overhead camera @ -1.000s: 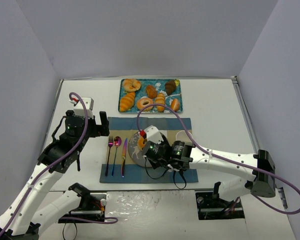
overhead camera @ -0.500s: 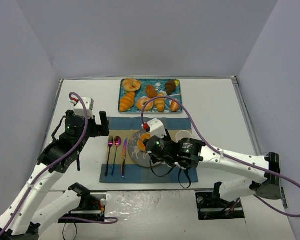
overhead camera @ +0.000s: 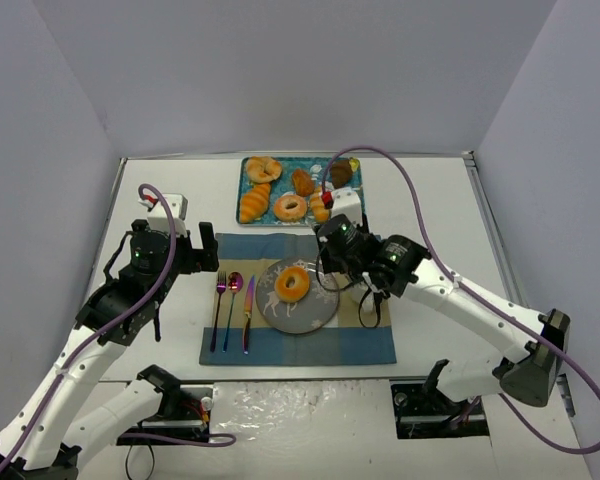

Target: Place the bread

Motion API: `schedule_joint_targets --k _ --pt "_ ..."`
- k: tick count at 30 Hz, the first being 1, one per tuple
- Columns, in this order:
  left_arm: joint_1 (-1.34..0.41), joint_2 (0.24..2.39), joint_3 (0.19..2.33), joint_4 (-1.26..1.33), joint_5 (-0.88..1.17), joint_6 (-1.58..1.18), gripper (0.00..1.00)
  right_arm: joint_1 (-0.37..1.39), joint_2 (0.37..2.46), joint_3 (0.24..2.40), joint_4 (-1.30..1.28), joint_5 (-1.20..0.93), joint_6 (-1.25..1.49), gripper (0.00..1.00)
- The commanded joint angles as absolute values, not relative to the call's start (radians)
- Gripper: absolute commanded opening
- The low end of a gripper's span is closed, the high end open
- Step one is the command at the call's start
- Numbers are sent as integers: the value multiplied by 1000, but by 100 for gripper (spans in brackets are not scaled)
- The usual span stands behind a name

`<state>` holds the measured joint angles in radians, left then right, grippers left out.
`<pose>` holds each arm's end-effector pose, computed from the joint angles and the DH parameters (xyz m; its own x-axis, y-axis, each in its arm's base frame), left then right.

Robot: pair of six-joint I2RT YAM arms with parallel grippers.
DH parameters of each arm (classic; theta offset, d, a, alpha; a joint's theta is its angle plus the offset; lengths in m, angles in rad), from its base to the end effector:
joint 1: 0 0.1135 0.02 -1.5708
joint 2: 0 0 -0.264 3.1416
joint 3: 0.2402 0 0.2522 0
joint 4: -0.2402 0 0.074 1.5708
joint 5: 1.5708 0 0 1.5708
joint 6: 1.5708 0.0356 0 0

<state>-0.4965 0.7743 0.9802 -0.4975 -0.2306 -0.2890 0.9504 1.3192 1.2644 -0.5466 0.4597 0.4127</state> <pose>0.1471 -0.0704 0.3757 -0.3196 -0.1424 -0.9368 0.1880 0.9595 -0.2100 0.1811 0.2263 0.3558 -0.5085 -0.0933 -0.8560 -0.3412 0.9346 0.1008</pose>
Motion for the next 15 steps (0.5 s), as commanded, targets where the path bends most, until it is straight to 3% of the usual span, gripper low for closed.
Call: schedule_joint_targets --k 1,15 --pt "-502 776 1009 -457 -244 -278 97 807 1391 1337 -436 395 326 50" --pt "-505 775 1010 -457 -245 -277 97 590 1721 1547 -345 194 259 47"
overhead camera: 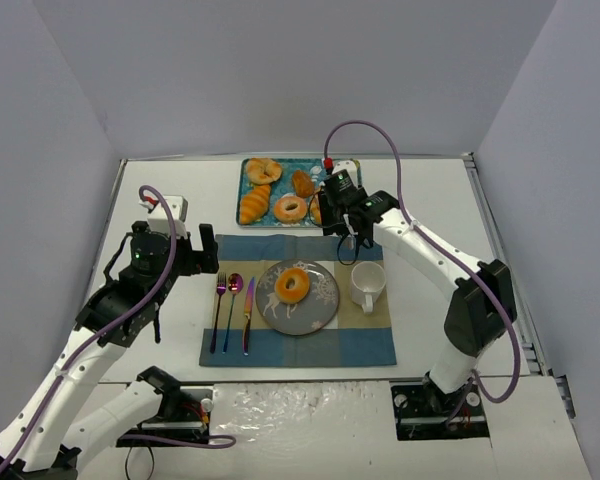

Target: Place the bread

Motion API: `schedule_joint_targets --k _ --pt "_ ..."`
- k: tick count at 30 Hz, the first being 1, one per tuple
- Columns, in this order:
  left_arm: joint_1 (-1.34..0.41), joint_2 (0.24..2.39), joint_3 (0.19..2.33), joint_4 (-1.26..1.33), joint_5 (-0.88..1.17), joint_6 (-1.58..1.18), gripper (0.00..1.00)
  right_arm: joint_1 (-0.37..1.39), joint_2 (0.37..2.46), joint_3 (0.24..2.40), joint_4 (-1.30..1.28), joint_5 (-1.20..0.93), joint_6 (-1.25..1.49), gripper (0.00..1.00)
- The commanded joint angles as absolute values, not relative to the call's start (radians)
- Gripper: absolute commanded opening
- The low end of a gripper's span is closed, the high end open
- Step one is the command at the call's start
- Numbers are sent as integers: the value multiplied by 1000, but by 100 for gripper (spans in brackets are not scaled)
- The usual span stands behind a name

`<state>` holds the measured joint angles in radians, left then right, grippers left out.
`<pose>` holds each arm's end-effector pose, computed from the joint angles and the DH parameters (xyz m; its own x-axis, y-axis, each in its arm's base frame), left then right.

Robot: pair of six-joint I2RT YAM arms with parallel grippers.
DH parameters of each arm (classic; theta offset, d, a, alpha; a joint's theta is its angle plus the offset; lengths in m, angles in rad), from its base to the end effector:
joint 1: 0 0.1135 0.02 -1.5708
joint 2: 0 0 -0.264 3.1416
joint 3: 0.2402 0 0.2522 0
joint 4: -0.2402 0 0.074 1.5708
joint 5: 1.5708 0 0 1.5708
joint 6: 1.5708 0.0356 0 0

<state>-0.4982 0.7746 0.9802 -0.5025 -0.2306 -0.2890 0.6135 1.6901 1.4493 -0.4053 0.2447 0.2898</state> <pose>0.1469 -0.0706 0.3751 -0.3242 -0.1395 -0.9357 0.1886 0.9597 -0.2084 0.3241 0.2176 0.3101 -0.5862 -0.0737 -0.8068 -0.2430 0.9660 0.0884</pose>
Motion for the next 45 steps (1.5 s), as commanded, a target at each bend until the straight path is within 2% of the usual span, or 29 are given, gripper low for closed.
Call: schedule_joint_targets --k 1,21,45 --pt "-505 774 1010 -457 -245 -276 97 584 1739 1560 -344 188 257 47" --pt "-507 773 1009 -458 -247 -276 97 559 1866 1588 -335 165 248 45" --pt "-507 779 1009 -457 -244 -278 97 545 1889 1531 -310 170 261 44"
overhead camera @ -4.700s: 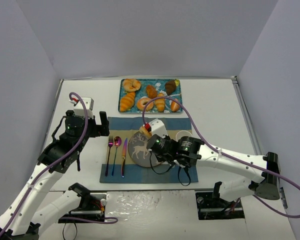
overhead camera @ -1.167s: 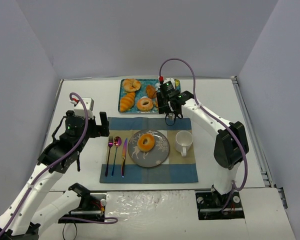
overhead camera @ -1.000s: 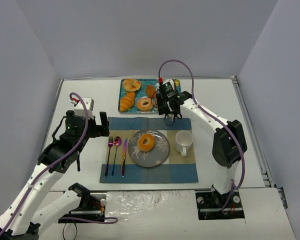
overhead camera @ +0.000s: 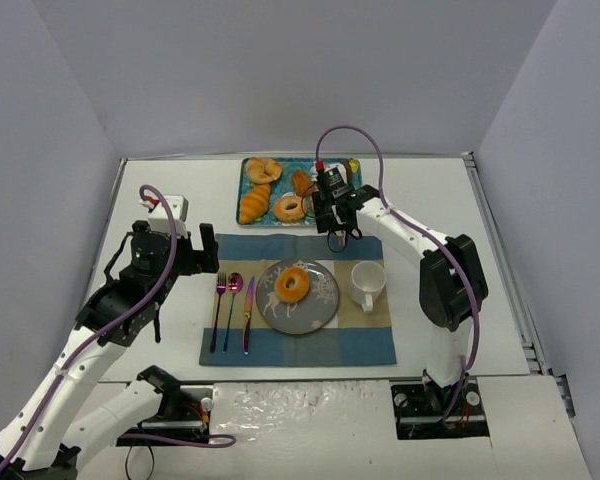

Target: Place the bread

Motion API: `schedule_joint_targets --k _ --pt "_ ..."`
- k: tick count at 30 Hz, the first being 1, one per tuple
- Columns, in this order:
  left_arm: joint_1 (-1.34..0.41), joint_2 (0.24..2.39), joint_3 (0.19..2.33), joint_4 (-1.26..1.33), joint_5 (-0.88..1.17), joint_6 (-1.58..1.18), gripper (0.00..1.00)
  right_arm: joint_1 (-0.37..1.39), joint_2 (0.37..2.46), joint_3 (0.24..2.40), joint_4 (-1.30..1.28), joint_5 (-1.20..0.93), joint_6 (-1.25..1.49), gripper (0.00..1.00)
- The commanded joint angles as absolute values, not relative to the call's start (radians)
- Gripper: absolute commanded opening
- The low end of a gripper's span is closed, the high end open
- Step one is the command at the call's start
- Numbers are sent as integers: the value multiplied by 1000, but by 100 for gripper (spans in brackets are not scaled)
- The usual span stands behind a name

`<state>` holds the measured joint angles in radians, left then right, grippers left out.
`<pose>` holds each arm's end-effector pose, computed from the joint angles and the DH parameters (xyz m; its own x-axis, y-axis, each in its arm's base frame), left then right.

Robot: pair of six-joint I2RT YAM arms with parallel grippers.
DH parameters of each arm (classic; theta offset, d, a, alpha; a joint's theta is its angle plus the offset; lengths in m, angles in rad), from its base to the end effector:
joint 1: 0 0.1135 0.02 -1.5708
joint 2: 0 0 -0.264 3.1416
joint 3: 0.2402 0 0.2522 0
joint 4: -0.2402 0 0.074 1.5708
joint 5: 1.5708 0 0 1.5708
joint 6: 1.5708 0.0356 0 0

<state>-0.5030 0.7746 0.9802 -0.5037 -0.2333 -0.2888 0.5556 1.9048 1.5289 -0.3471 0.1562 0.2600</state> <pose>0.1465 -0.0712 0.3750 -0.3251 -0.1374 -0.9357 0.1907 0.9595 -0.2071 0.3753 0.2265 0.2566 -0.6517 -0.1057 -0.7511 -0.2632 0.9602 0.0933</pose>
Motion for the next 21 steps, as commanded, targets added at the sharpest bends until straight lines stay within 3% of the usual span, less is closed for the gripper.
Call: schedule_joint_targets --k 1,8,21 --pt "-508 780 1009 -457 -245 -278 97 545 1891 1531 -310 168 260 39" --pt "-506 781 1009 -457 -247 -278 97 545 1856 1522 -310 175 264 9" --pt "-508 782 1010 -456 -244 -278 97 546 1611 1481 -325 216 264 5"
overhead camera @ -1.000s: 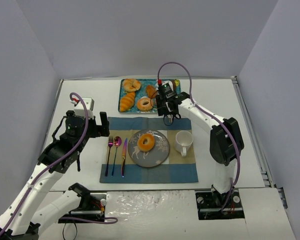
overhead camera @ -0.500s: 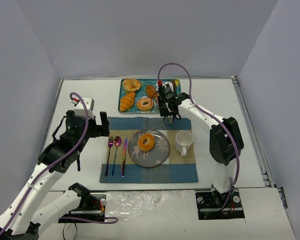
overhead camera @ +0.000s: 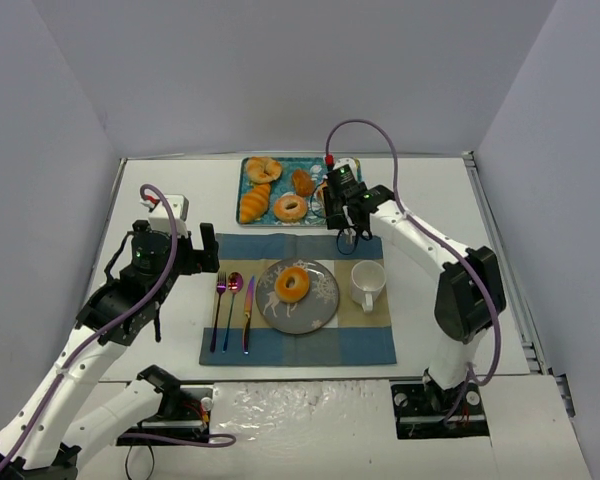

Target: Place the bread

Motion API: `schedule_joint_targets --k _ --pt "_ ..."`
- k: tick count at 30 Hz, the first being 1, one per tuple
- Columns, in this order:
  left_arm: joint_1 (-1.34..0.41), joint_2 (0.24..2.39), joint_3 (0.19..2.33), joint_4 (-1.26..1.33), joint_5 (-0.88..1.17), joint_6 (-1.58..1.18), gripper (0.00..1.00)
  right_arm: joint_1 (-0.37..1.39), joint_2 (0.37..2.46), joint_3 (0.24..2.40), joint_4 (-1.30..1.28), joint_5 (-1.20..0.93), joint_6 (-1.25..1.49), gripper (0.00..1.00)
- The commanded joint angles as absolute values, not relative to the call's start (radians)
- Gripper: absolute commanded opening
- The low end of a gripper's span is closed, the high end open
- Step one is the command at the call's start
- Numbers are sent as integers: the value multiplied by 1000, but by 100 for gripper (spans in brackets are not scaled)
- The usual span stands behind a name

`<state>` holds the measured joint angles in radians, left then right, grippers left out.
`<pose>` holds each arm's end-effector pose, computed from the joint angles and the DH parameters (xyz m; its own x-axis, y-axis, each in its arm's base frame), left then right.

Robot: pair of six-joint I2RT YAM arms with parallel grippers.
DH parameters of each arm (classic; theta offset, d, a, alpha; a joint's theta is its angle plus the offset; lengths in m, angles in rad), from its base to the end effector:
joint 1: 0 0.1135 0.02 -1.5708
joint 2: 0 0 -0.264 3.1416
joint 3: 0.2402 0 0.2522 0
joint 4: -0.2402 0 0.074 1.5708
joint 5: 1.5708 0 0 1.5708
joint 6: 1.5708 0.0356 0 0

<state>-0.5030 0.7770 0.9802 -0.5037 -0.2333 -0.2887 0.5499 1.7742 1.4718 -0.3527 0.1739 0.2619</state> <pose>0.1471 -0.0715 0.3746 -0.3270 -0.1362 -0.9351 0.1903 0.9598 -0.2063 0.3541 0.2098 0.2899 -0.6047 -0.0715 -0.7932 -0.2497 0.9628 0.1035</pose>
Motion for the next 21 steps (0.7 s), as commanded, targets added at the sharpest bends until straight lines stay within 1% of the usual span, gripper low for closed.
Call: schedule_joint_targets --k 1,7,17,21 --pt "-508 782 1011 -456 -244 -278 97 548 1599 1477 -330 210 265 5" --pt "-508 782 1009 -456 -244 -278 97 579 1482 1418 -357 158 268 5" --pt "-509 778 1009 -456 -239 -278 97 806 1238 1221 -392 179 369 5" --pt "-509 779 1009 -454 -238 -278 97 846 1145 1135 -396 108 394 5"
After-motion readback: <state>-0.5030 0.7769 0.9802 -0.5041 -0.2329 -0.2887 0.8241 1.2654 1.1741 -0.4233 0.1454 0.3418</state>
